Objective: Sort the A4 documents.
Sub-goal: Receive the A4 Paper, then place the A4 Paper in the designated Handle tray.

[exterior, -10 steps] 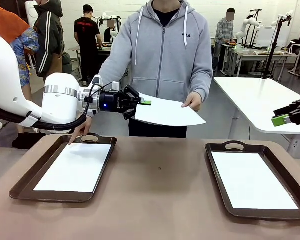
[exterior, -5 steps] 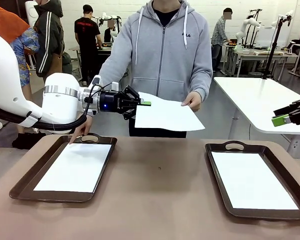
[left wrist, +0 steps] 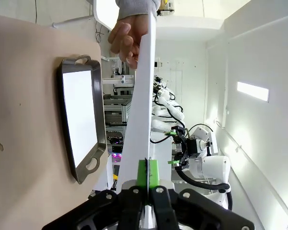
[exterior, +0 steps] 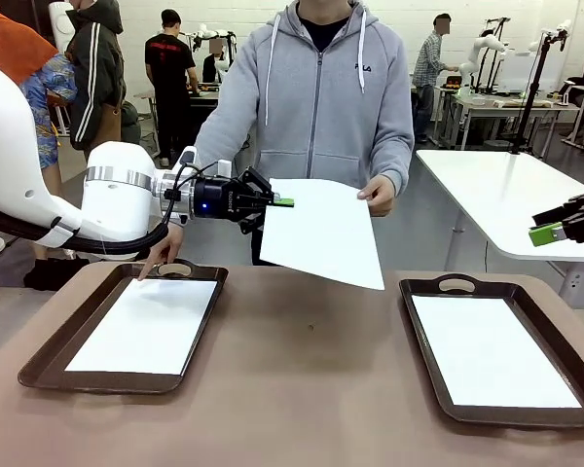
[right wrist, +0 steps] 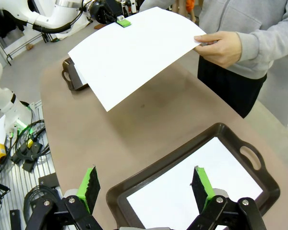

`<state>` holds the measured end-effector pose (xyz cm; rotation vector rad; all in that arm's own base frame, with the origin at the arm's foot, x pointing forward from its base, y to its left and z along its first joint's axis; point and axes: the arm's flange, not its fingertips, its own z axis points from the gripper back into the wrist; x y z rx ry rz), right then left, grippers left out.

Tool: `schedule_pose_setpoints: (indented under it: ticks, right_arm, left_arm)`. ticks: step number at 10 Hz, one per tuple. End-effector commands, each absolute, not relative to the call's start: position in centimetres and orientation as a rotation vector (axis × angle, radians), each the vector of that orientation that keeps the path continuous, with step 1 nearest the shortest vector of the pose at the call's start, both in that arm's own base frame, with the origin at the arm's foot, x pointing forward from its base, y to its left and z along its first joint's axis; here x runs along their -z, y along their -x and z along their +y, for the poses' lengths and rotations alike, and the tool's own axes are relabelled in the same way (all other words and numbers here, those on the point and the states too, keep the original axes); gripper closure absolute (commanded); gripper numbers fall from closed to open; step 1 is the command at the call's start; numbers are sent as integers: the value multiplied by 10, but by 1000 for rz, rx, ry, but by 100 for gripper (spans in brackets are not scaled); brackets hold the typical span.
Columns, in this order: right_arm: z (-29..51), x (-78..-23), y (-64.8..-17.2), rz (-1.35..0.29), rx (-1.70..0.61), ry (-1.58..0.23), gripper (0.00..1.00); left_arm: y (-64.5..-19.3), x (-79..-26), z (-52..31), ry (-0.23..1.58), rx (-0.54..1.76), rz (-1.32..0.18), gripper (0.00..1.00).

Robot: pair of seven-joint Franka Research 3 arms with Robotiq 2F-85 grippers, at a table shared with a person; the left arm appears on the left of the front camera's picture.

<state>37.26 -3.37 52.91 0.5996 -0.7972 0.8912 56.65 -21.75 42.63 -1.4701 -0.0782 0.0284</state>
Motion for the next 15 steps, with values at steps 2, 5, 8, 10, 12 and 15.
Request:
schedule_pose_setpoints:
  ticks: [2,5,8,10,12,15]
  right_arm:
    - [-33,-529,-373,-797,-893,-604,0]
    - [-33,-529,-373,-797,-893,-604,0]
    - [-33,-529,-373,-797,-893,-604,0]
    - [-33,-529,-373,-797,-893,-604,0]
    - [-33,-529,-373,-797,-893,-604,0]
    - [-33,-529,-373,-797,-893,-604,0]
  left_arm:
    - [-567,-427,-218,1476,-31,-83,100]
    - [-567,-427,-218,1476,-31,-83,100]
    - [-567,-427,-218,1476,-31,-83,100]
    - [-567,-427,-218,1476,-31,-83,100]
    - [-567,-427,-218,1476,-31,-83,100]
    - [-546,-448,-214,1378,74,-47,99]
